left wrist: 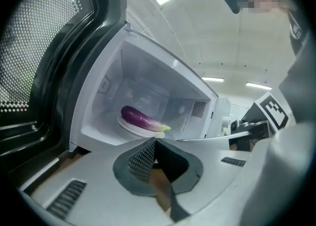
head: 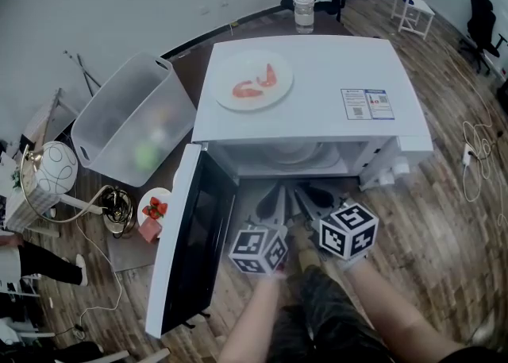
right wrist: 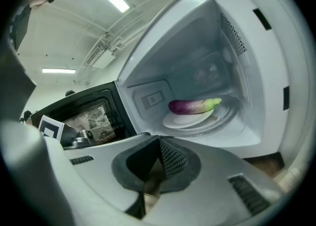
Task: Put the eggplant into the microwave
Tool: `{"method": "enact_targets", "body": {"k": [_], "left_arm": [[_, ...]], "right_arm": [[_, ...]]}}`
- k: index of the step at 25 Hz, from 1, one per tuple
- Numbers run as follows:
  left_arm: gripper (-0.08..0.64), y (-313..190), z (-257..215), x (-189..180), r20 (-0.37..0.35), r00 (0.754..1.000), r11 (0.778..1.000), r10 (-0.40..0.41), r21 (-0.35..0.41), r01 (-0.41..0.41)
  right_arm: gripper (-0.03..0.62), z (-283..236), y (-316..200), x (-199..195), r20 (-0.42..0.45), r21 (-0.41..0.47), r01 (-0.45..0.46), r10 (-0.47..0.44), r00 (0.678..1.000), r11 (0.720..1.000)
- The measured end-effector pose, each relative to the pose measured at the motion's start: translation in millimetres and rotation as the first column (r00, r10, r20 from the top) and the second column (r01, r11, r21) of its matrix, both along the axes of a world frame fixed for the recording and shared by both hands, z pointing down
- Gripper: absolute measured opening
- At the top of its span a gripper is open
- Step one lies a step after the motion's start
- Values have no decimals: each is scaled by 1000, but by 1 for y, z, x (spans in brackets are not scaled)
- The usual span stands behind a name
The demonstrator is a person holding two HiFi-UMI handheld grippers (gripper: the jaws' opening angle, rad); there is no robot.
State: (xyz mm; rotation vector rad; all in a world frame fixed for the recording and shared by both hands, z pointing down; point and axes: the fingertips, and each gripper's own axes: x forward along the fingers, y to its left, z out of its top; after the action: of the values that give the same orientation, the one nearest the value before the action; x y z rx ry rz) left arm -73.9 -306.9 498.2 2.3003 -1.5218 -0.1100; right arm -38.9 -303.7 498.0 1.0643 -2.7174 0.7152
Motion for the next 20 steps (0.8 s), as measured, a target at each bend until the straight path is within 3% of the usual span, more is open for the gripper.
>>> {"method": "enact_targets", "body": {"k": [7, 14, 20], "left_arm": [[-6, 42, -1, 2, 13, 1000, 1000, 19, -5, -19], [-6, 88, -17, 2, -30, 1000, 1000, -6, 12, 6], [-6, 120, -30, 5, -16, 1000, 1000, 4, 26, -3]], "right_arm": [[0, -16, 32, 6, 26, 40, 5, -6, 1000, 999], [0, -30, 73, 7, -31, 103, 20, -17, 999, 995], [0, -41, 102, 13, -38, 113, 21, -17, 999, 993]]}}
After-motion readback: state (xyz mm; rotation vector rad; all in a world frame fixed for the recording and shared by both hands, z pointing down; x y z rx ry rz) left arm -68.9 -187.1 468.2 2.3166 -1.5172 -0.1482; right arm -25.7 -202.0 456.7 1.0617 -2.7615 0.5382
